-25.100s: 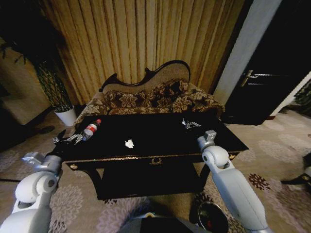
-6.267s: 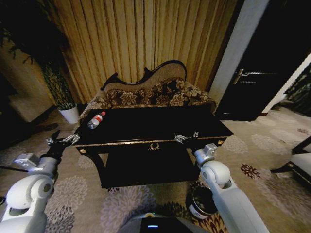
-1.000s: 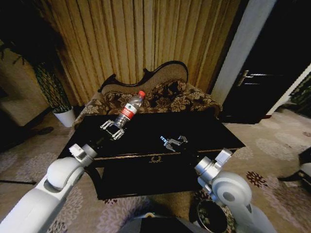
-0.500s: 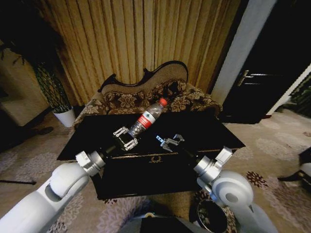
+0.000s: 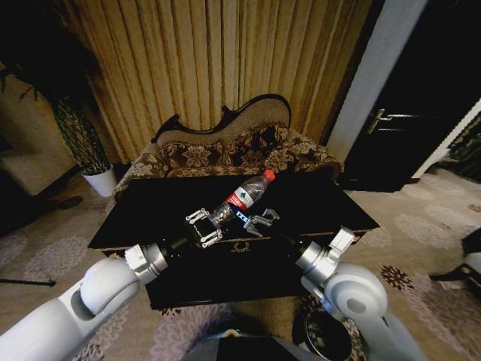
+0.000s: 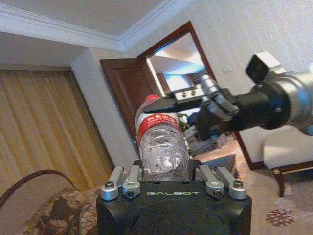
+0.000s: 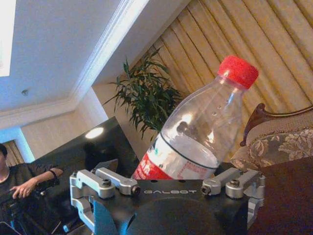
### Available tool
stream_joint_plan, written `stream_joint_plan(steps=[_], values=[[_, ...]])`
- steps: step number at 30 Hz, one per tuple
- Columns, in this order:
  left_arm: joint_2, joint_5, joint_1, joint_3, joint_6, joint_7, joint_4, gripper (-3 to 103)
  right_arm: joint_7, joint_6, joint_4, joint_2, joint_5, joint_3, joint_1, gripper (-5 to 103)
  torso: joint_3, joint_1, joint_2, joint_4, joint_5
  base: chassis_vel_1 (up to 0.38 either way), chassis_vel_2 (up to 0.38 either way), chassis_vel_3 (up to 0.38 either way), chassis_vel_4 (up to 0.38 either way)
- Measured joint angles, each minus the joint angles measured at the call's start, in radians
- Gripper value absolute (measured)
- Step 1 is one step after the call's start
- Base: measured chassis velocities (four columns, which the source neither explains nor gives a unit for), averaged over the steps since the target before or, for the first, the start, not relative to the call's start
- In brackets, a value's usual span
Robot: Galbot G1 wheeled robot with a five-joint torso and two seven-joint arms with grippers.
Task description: Move to the front of the table and place the trash on the table into the trash bin.
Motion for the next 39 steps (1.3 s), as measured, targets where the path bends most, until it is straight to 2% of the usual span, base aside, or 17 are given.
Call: stream_joint_plan(steps=[10,12,13,14,15,17,18,19,26,29,30,32,33,35,36,38,39], values=[[0.019,0.000,-0.001,0.004,-0.003,0.006,-0.006,42,0.000,-0.001,0.000,-0.012,-0.006,0.001,0.010,101,0.000,0.000,0.000,0.0000,0.0000,0.000,0.000,0.000,0.000],[0.017,0.000,-0.001,0.003,-0.003,0.006,-0.004,42,0.000,-0.001,-0.001,-0.013,-0.009,0.004,0.010,97,0.000,0.000,0.000,0.0000,0.0000,0.000,0.000,0.000,0.000],[0.015,0.000,-0.001,0.003,-0.003,0.006,-0.003,41,0.000,0.000,-0.001,-0.014,-0.011,0.006,0.010,92,0.000,0.000,0.000,0.0001,0.0000,0.000,0.000,0.000,0.000],[0.015,0.000,-0.001,0.003,-0.003,0.006,-0.003,41,0.000,0.000,-0.001,-0.014,-0.011,0.006,0.010,92,0.000,0.000,0.000,0.0001,0.0000,0.000,0.000,0.000,0.000],[0.013,0.000,-0.001,0.004,-0.004,0.005,-0.001,41,0.000,0.001,-0.001,-0.016,-0.011,0.008,0.010,82,0.000,0.000,0.000,0.0000,0.0000,0.000,0.000,0.000,0.000],[0.012,0.001,-0.001,0.004,-0.004,0.005,-0.001,41,0.000,0.002,-0.001,-0.016,-0.011,0.009,0.010,82,0.000,0.000,0.000,0.0000,0.0000,0.000,0.000,0.000,0.000],[0.011,0.001,-0.002,0.003,-0.003,0.004,0.000,41,0.000,0.002,-0.001,-0.017,-0.011,0.009,0.010,71,0.000,0.000,0.000,0.0000,0.0000,0.000,0.000,0.000,0.000],[0.011,0.001,-0.002,0.001,-0.003,0.003,0.000,41,-0.001,0.002,-0.001,-0.017,-0.011,0.010,0.010,66,0.000,0.000,0.000,0.0000,0.0000,0.000,0.000,0.000,0.000],[0.010,0.001,0.003,-0.016,0.010,0.003,-0.005,40,-0.002,0.005,-0.001,-0.018,-0.013,0.011,0.011,52,0.000,0.000,0.000,0.0000,0.0000,0.000,0.000,0.000,0.000],[0.005,0.000,0.004,-0.018,0.014,0.002,-0.006,56,-0.004,0.005,0.000,-0.018,-0.014,0.012,0.008,42,0.000,0.000,0.000,0.0000,0.0000,0.000,0.000,0.000,0.000],[0.005,0.000,0.004,-0.018,0.014,0.002,-0.006,56,-0.004,0.005,0.000,-0.018,-0.014,0.012,0.008,42,0.000,0.000,0.000,0.0000,0.0000,0.000,0.000,0.000,0.000],[-0.002,-0.003,0.005,-0.018,0.017,-0.010,-0.005,66,-0.004,0.006,0.000,-0.018,-0.015,0.020,0.005,36,0.000,0.000,0.000,0.0001,0.0000,0.000,0.000,0.000,0.000],[-0.008,-0.011,0.005,-0.019,0.023,-0.026,-0.005,72,-0.003,0.007,0.000,-0.018,-0.016,0.027,0.003,36,0.000,0.000,0.000,0.0000,0.0000,0.000,0.000,0.000,0.000],[-0.014,-0.021,0.005,-0.021,0.029,-0.042,-0.002,72,-0.003,0.009,0.000,-0.017,-0.016,0.032,0.002,33,0.000,0.000,0.000,0.0000,0.0000,0.000,0.000,0.000,0.000],[-0.027,-0.041,0.005,-0.036,0.043,-0.063,0.005,82,-0.003,0.012,0.000,-0.017,-0.016,0.038,0.002,30,0.000,0.000,0.000,0.0000,0.0000,0.000,0.000,0.000,0.000],[-0.034,-0.056,0.004,-0.050,0.052,-0.072,0.008,82,-0.003,0.015,0.000,-0.017,-0.016,0.041,0.003,28,0.000,0.000,0.000,0.0000,0.0000,0.000,0.000,0.000,0.000],[-0.047,-0.086,0.004,-0.083,0.068,-0.082,0.016,93,-0.003,0.027,-0.004,-0.017,-0.016,0.047,0.008,27,0.000,0.000,0.000,0.0000,-0.0001,0.000,0.000,0.000,0.000]])
